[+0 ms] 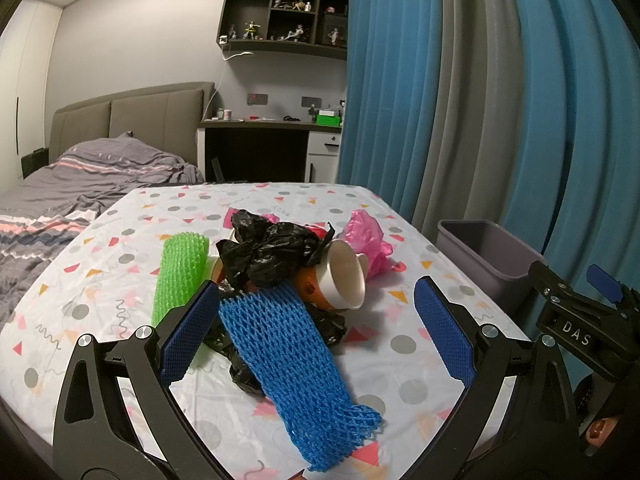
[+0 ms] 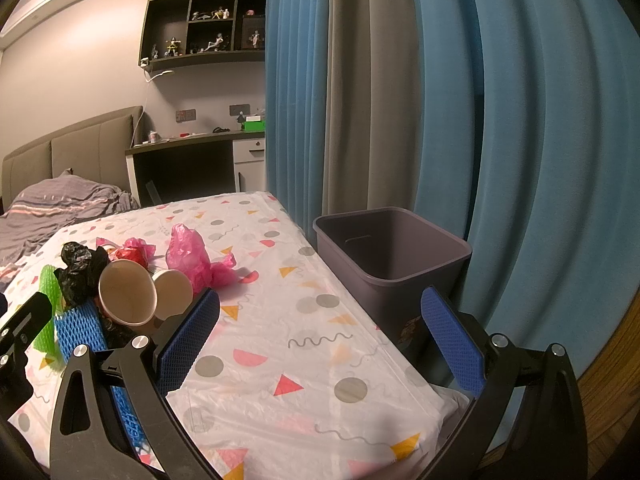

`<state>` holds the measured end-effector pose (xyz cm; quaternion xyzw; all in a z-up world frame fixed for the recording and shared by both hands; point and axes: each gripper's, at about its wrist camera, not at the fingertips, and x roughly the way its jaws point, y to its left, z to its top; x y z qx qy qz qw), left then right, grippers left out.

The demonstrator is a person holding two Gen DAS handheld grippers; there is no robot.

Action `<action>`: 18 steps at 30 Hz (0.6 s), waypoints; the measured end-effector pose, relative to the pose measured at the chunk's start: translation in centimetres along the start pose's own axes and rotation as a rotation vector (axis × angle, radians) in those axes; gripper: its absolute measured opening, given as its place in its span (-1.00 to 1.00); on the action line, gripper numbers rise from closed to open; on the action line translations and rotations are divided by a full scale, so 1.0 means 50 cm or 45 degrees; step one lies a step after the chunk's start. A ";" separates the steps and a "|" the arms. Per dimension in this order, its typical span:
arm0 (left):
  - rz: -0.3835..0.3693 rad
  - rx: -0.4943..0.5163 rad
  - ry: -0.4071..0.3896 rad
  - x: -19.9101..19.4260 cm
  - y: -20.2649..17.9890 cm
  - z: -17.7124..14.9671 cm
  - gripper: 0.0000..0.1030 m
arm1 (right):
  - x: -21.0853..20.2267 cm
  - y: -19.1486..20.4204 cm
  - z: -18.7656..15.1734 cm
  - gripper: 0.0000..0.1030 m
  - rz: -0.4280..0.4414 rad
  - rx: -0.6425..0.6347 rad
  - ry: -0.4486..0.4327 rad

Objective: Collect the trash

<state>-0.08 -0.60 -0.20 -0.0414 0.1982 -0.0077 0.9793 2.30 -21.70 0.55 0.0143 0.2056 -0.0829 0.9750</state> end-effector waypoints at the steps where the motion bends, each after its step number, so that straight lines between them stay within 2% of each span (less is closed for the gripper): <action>1: -0.001 -0.001 -0.001 0.000 0.002 0.000 0.87 | 0.000 -0.001 0.001 0.90 0.000 -0.001 -0.001; 18: -0.009 0.000 0.006 0.005 -0.015 -0.004 0.87 | -0.002 0.000 0.003 0.90 -0.004 -0.007 -0.020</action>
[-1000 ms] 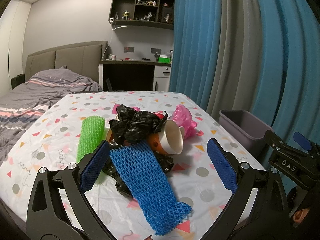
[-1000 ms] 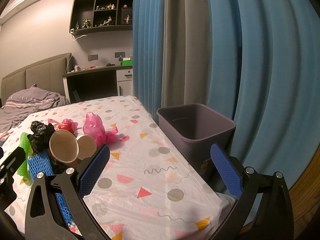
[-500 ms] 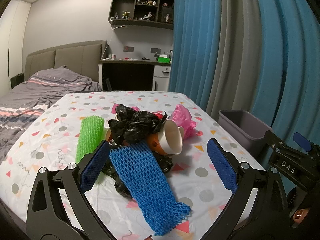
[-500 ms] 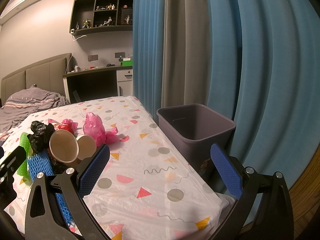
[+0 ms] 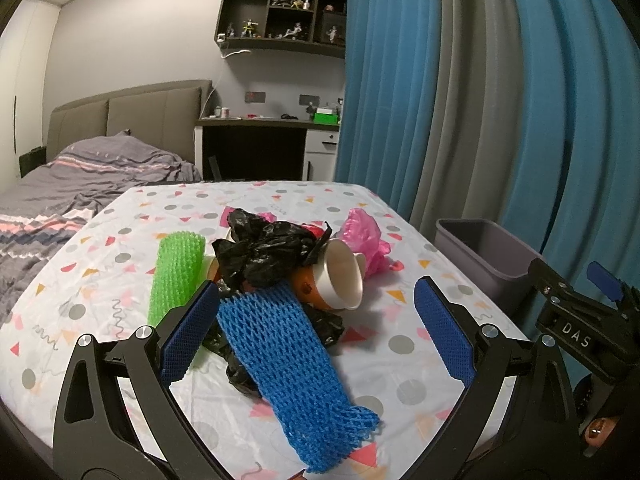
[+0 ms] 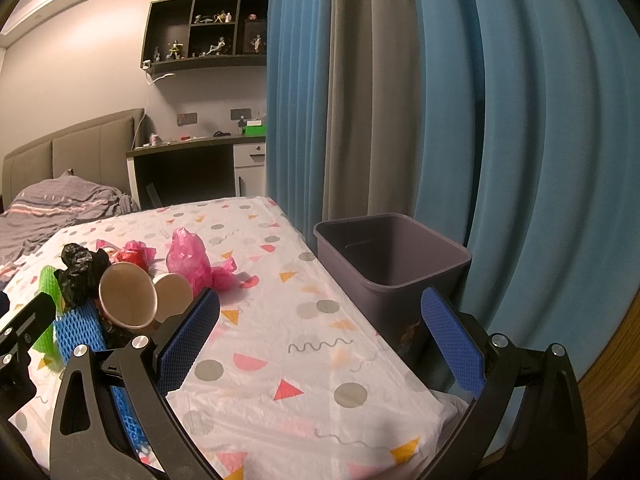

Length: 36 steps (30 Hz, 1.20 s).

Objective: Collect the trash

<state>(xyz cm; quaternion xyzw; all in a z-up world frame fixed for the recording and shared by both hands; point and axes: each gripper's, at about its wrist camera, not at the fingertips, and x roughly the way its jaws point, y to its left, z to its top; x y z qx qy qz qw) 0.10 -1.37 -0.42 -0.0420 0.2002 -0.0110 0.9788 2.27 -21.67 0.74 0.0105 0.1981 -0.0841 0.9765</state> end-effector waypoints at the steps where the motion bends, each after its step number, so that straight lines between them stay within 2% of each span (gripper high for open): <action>1: -0.003 -0.001 0.002 -0.001 -0.004 0.001 0.87 | 0.002 0.001 0.000 0.90 0.001 0.000 0.000; 23: -0.010 0.002 0.016 0.021 0.000 0.004 0.87 | 0.030 0.018 -0.016 0.89 0.050 -0.011 0.006; 29: 0.075 -0.046 0.020 0.030 0.068 0.001 0.87 | 0.038 0.053 -0.031 0.89 0.144 -0.041 0.026; 30: 0.114 -0.060 0.013 0.029 0.090 0.000 0.87 | 0.038 0.058 -0.033 0.89 0.157 -0.049 0.026; 36: 0.223 -0.128 -0.006 0.007 0.179 -0.004 0.87 | 0.044 0.135 -0.078 0.89 0.344 -0.125 0.096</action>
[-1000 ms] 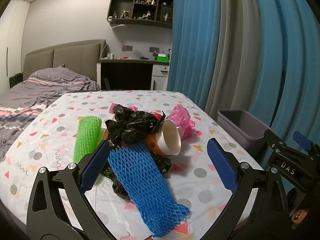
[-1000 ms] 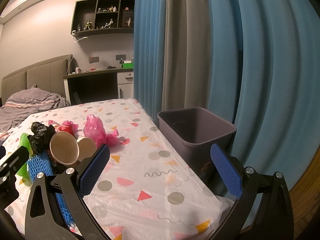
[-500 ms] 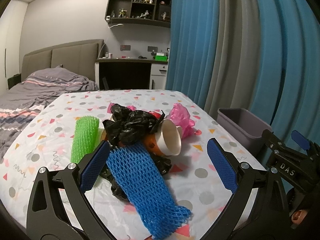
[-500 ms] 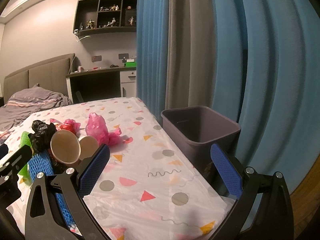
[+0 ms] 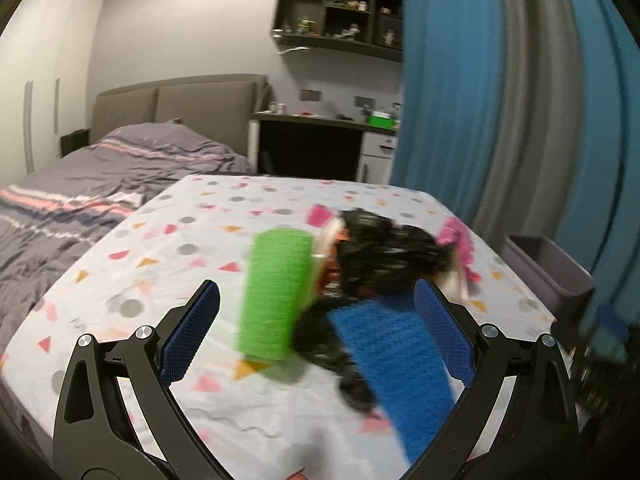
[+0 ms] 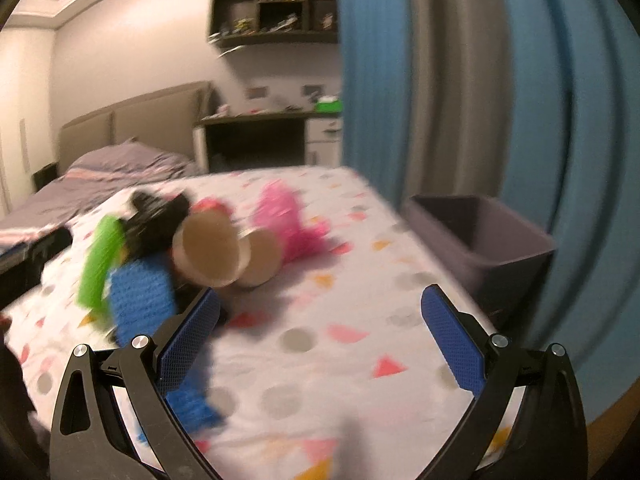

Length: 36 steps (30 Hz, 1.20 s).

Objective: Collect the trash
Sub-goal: 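Grasp the green foam net with the left tool while the right tool grasps the blue net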

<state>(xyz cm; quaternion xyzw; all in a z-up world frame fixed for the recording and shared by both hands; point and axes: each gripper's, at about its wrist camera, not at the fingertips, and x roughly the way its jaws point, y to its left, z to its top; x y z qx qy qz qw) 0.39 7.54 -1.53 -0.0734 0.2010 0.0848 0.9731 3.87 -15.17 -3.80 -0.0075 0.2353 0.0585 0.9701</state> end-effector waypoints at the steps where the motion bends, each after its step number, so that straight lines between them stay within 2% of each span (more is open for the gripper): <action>1: 0.014 -0.011 -0.005 -0.002 0.013 0.001 0.87 | 0.007 0.015 -0.008 0.89 0.043 -0.009 0.021; 3: 0.049 -0.023 -0.019 -0.009 0.039 0.001 0.87 | 0.018 0.047 -0.025 0.88 0.116 -0.030 0.047; 10: 0.110 -0.056 -0.040 -0.033 0.093 -0.006 0.87 | 0.055 0.149 -0.051 0.75 0.249 -0.134 0.095; 12: 0.110 -0.062 -0.044 -0.038 0.103 -0.009 0.87 | 0.069 0.162 -0.052 0.59 0.272 -0.131 0.127; 16: 0.094 -0.078 -0.051 -0.039 0.119 -0.013 0.87 | 0.107 0.172 -0.054 0.38 0.324 -0.095 0.235; 19: 0.068 -0.102 -0.037 -0.030 0.133 -0.014 0.87 | 0.120 0.180 -0.063 0.16 0.354 -0.089 0.285; 21: 0.048 -0.120 -0.025 -0.023 0.141 -0.014 0.84 | 0.123 0.178 -0.066 -0.12 0.373 -0.086 0.309; 22: 0.042 -0.125 -0.017 -0.017 0.145 -0.016 0.84 | 0.124 0.178 -0.068 -0.20 0.381 -0.089 0.316; 24: 0.033 -0.128 0.004 -0.006 0.146 -0.020 0.81 | 0.121 0.177 -0.072 -0.56 0.385 -0.105 0.315; 26: 0.021 -0.131 0.032 0.006 0.144 -0.025 0.80 | 0.114 0.174 -0.074 -0.79 0.385 -0.123 0.301; 30: 0.010 -0.100 0.091 0.035 0.123 -0.035 0.73 | 0.082 0.153 -0.066 -0.84 0.378 -0.141 0.222; 33: -0.022 -0.089 0.140 0.059 0.110 -0.039 0.50 | 0.067 0.136 -0.059 -0.85 0.375 -0.133 0.182; 36: -0.037 -0.063 0.188 0.089 0.097 -0.040 0.41 | 0.055 0.120 -0.052 -0.85 0.389 -0.115 0.163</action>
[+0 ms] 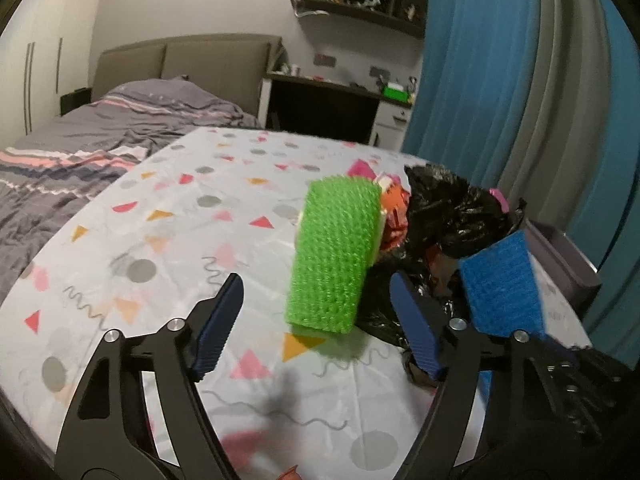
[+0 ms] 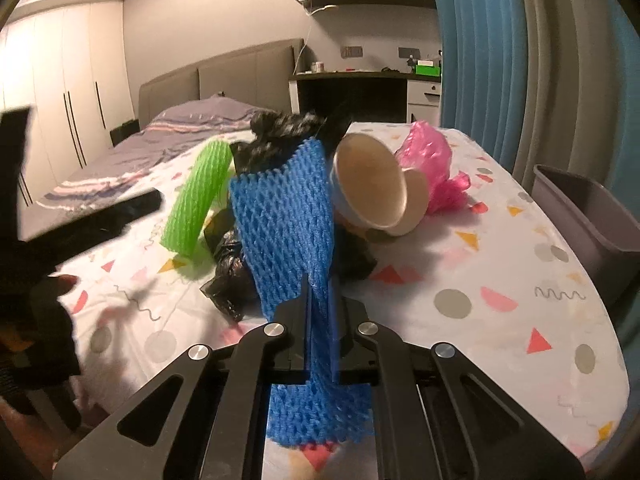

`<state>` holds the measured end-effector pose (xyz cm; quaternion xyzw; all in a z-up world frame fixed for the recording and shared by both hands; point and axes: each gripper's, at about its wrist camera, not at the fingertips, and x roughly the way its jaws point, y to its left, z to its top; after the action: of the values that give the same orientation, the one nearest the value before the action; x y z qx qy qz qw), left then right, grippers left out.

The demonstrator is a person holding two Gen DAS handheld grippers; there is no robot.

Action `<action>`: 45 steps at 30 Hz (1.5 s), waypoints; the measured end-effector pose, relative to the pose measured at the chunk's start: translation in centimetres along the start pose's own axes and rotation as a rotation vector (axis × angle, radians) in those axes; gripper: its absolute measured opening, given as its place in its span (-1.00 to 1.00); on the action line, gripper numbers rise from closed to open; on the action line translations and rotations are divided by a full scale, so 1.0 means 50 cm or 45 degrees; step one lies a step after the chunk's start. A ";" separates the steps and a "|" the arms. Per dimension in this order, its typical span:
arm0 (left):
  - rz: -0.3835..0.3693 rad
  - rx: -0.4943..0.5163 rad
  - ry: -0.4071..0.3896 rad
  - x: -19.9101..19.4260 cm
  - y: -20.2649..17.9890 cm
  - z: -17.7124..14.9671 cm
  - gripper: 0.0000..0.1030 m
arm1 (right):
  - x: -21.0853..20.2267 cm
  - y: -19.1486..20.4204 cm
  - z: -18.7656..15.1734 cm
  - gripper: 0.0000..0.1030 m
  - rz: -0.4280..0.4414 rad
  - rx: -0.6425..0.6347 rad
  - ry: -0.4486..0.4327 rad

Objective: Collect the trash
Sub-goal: 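Grasp the green foam net with the left tool while the right tool grasps the blue net, then carry both nets over the grey bin and open both tools to drop them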

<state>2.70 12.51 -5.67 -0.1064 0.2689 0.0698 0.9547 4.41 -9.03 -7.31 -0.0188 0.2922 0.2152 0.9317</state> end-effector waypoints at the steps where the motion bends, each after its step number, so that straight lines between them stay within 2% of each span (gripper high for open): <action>1: 0.000 0.009 0.017 0.009 -0.003 0.002 0.39 | -0.012 -0.005 0.001 -0.85 0.009 0.002 -0.017; 7: -0.010 0.002 0.144 0.071 -0.006 0.012 0.19 | -0.051 -0.024 0.017 -0.85 0.022 0.012 -0.091; 9: 0.012 0.007 0.198 0.090 -0.006 0.011 -0.04 | -0.058 -0.034 0.020 -0.85 0.021 0.023 -0.105; 11: 0.009 0.001 0.243 0.105 -0.002 0.009 -0.16 | -0.062 -0.041 0.022 -0.85 0.020 0.033 -0.114; 13: 0.010 -0.013 0.255 0.109 0.003 0.007 -0.29 | -0.068 -0.049 0.022 -0.85 0.023 0.045 -0.124; 15: 0.001 -0.026 0.251 0.104 0.011 0.010 -0.54 | -0.075 -0.053 0.023 -0.85 0.022 0.052 -0.137; 18: -0.003 -0.040 0.230 0.090 0.018 0.014 -0.70 | -0.087 -0.061 0.028 -0.85 0.024 0.065 -0.164; 26: -0.014 -0.051 0.110 0.002 0.019 0.038 -0.74 | -0.110 -0.082 0.040 -0.85 -0.010 0.093 -0.232; 32: -0.088 0.003 -0.016 -0.071 -0.039 0.077 -0.74 | -0.128 -0.118 0.056 -0.85 -0.066 0.132 -0.285; 35: -0.155 0.039 -0.059 -0.090 -0.090 0.097 -0.74 | -0.144 -0.148 0.065 -0.85 -0.107 0.159 -0.316; 38: -0.252 0.113 -0.092 -0.103 -0.172 0.115 -0.74 | -0.163 -0.183 0.073 -0.85 -0.165 0.179 -0.357; 42: -0.369 0.210 -0.074 -0.083 -0.283 0.125 -0.74 | -0.187 -0.239 0.083 -0.85 -0.262 0.194 -0.418; 45: -0.449 0.253 -0.075 -0.059 -0.378 0.132 -0.74 | -0.203 -0.292 0.094 -0.85 -0.376 0.204 -0.470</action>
<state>7.10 -4.40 4.54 -0.0551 0.2235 -0.1221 0.9654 5.45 -25.50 0.86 0.0522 0.1272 0.0525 0.9891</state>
